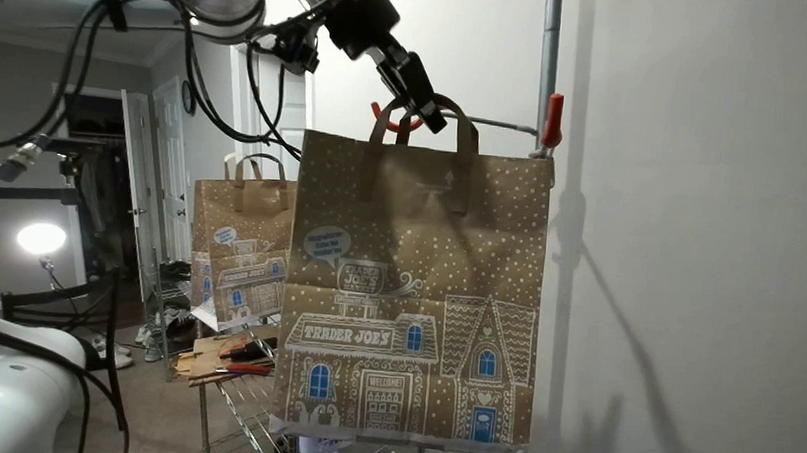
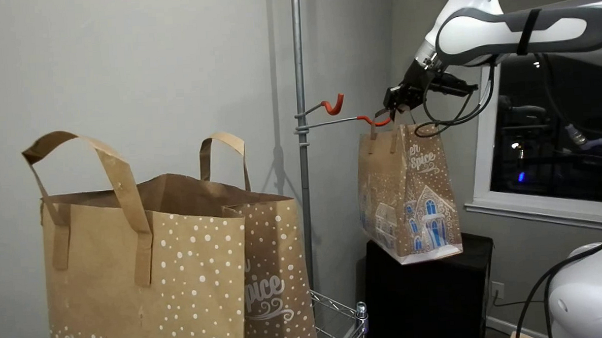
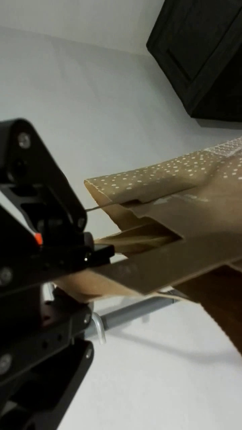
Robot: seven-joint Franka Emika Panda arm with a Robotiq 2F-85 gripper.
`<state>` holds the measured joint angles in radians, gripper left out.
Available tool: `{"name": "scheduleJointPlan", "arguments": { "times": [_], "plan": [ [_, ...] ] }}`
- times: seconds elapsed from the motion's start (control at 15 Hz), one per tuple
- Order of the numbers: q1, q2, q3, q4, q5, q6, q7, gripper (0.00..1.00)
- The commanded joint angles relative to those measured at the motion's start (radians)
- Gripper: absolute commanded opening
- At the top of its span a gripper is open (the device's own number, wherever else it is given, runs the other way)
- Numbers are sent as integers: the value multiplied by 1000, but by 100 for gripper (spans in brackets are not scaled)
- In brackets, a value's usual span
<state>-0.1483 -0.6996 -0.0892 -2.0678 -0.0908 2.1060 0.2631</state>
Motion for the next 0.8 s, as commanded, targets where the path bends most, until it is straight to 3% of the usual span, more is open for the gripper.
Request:
{"name": "scheduleJointPlan", "arguments": {
  "times": [0.0, 0.4, 0.73],
  "plan": [
    [58, 27, 10, -14, 57, 40, -91, 1],
    [130, 61, 11, -15, 64, 134, -191, 1],
    [205, -2, -88, -65, 175, 118, -378, 1]
  ]
}}
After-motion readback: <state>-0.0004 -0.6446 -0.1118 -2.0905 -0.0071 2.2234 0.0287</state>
